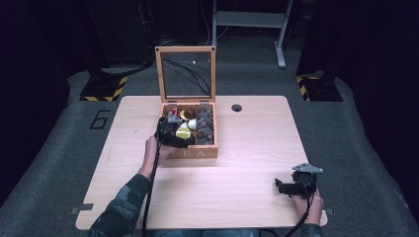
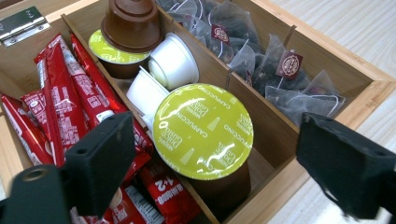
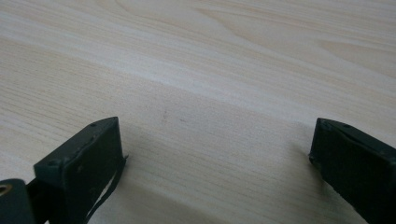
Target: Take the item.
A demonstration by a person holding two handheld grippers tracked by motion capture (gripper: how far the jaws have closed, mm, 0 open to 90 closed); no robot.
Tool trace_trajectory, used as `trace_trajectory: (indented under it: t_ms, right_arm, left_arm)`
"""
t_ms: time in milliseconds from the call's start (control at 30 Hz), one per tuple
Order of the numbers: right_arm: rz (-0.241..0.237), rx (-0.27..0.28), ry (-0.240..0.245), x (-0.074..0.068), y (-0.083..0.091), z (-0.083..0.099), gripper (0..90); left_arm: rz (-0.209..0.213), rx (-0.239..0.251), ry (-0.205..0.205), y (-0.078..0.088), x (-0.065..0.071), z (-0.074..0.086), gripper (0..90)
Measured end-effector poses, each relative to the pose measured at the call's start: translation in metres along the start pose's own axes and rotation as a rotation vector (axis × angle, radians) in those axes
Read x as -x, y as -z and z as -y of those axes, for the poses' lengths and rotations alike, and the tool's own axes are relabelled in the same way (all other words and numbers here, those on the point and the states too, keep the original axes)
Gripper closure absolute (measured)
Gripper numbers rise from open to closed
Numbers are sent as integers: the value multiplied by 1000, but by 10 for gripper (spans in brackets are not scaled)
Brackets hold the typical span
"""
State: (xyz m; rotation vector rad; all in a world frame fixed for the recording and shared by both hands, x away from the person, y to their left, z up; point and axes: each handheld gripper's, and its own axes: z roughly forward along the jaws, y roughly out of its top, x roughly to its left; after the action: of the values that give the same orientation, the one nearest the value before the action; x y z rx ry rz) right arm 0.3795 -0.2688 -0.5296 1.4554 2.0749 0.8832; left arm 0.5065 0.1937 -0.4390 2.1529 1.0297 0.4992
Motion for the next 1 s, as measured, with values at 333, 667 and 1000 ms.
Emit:
trace_trajectory:
  t_ms: [333, 667, 1000]
  right_arm:
    - [1, 1, -1, 0, 0, 0, 20]
    - [1, 1, -1, 0, 0, 0, 20]
    - [1, 1, -1, 0, 0, 0, 20]
  left_arm:
    - [-7, -18, 8, -7, -2, 1, 231]
    - [-21, -17, -4, -8, -3, 5, 367]
    - [-22, 0, -7, -8, -1, 6, 374]
